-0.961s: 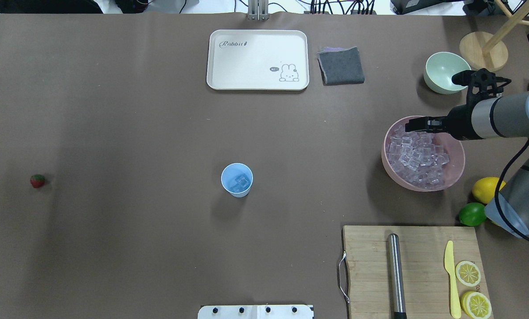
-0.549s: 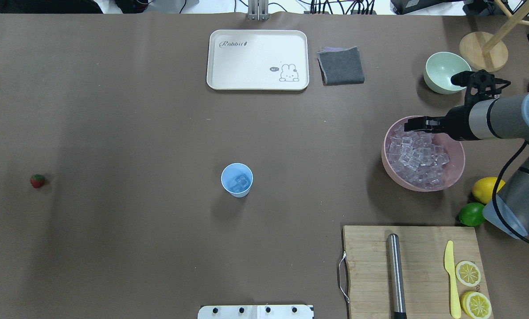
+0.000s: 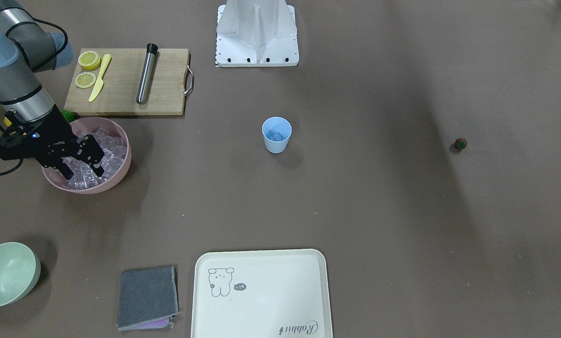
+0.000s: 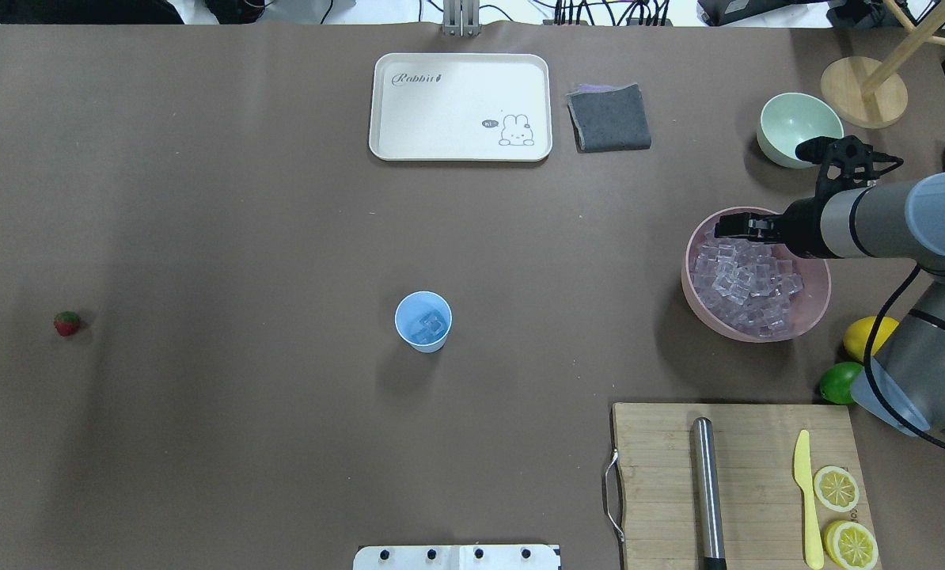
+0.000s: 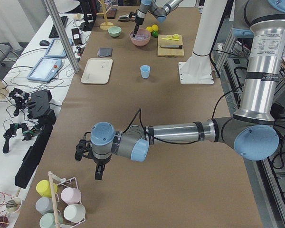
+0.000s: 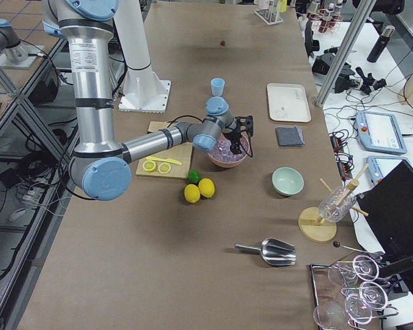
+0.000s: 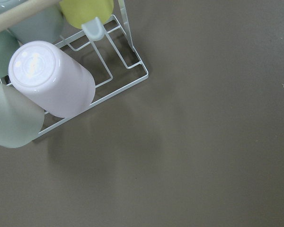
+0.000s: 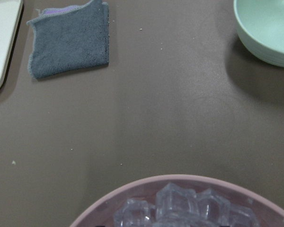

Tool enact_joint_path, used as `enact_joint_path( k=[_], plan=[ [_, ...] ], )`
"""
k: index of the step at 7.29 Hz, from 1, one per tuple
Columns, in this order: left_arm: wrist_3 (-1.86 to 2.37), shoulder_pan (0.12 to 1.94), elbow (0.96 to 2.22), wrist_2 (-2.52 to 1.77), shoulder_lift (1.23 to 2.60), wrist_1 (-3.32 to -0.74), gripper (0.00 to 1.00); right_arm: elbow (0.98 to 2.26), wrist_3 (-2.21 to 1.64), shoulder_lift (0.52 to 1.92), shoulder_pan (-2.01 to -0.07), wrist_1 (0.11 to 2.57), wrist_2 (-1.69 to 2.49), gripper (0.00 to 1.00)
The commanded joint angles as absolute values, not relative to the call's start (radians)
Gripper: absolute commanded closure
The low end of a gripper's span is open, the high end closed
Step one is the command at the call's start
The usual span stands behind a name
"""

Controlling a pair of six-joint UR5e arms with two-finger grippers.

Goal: Put ice and strawberries in cup

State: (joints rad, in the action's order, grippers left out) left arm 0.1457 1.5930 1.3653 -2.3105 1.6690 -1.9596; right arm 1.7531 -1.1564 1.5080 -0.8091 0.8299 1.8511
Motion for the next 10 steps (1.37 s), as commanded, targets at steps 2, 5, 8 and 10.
enact_joint_path(
  k=[2,5,8,10],
  plan=[
    [0.147,1.594,1.367,-2.312,1.661,-1.965,0.02,1.747,-1.157,1.506,-0.804,0.83,1.832,0.25],
    [0.147,1.592,1.365,-2.312,1.658,-1.985,0.02,1.747,-1.157,1.505,-0.801,0.83,1.833,0.47],
    [0.147,1.592,1.364,-2.31,1.664,-1.983,0.02,1.752,-1.154,1.505,-0.801,0.83,1.841,0.78],
    [0.147,1.591,1.362,-2.31,1.667,-1.983,0.02,1.753,-1.155,1.505,-0.802,0.83,1.841,1.0]
  ],
)
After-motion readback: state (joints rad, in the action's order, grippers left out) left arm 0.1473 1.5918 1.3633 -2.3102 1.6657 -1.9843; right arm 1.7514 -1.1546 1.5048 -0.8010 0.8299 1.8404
